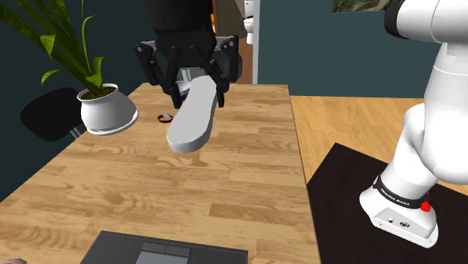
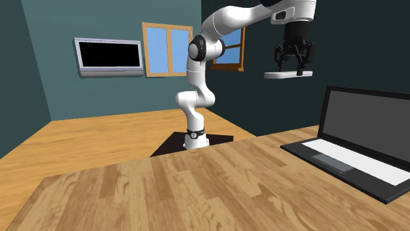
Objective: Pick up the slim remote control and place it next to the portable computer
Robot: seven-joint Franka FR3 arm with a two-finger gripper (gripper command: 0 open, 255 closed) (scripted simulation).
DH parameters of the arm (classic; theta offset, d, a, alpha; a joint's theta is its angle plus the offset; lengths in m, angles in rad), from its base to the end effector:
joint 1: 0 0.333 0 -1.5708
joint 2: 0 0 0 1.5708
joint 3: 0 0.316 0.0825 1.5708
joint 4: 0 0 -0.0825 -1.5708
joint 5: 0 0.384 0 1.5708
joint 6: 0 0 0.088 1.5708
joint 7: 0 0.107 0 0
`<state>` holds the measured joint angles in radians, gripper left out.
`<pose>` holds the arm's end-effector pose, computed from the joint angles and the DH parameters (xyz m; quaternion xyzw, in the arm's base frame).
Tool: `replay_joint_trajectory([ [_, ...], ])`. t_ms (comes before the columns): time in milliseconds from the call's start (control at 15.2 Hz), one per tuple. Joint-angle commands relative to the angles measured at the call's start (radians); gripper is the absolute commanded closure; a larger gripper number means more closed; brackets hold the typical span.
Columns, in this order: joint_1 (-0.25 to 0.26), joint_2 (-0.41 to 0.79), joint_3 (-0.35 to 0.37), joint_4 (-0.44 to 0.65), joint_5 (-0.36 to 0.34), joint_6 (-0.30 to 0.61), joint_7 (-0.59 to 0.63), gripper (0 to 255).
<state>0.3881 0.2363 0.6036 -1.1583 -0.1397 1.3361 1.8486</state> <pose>0.3796 0.4502 0.6773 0.9004 -0.4349 -0.0001 0.0101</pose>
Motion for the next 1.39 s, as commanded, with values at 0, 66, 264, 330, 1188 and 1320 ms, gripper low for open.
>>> replay_joint_trajectory([
  [0,-0.012,-0.022,-0.001,-0.056,0.014,0.038,-0.002,255],
  [66,-0.018,-0.032,-0.002,-0.083,0.020,0.056,-0.005,255],
  [264,-0.032,-0.057,-0.005,-0.156,0.035,0.108,-0.012,255],
  [330,-0.036,-0.065,-0.006,-0.179,0.040,0.125,-0.014,255],
  [1188,-0.064,-0.123,-0.015,-0.424,0.073,0.321,-0.031,255],
  [1320,-0.066,-0.127,-0.016,-0.455,0.075,0.349,-0.032,255],
])
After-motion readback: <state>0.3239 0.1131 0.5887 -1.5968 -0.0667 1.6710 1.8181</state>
